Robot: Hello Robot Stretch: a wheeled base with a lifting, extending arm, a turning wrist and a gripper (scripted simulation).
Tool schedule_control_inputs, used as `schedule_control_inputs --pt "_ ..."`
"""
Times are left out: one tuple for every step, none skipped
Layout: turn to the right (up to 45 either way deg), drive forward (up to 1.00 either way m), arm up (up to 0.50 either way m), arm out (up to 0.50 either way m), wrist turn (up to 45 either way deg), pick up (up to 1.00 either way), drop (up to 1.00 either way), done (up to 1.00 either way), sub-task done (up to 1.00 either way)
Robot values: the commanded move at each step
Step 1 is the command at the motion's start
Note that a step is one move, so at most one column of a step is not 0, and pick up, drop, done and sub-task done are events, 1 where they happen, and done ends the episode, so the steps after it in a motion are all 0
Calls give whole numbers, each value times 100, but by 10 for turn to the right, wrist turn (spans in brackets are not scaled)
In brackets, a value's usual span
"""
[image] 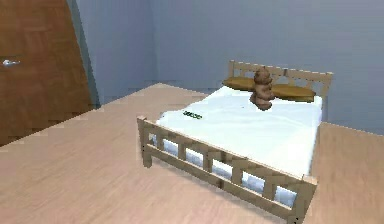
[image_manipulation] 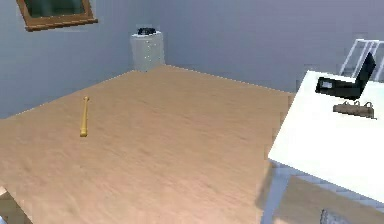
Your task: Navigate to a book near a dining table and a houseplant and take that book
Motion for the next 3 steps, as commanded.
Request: schedule_control_inputs --pt "-450 0 0 0 0 0 0 0 0" --pt "-360 0 0 0 0 0 0 0 0" --pt "0 5 0 0 0 0 0 0 0"
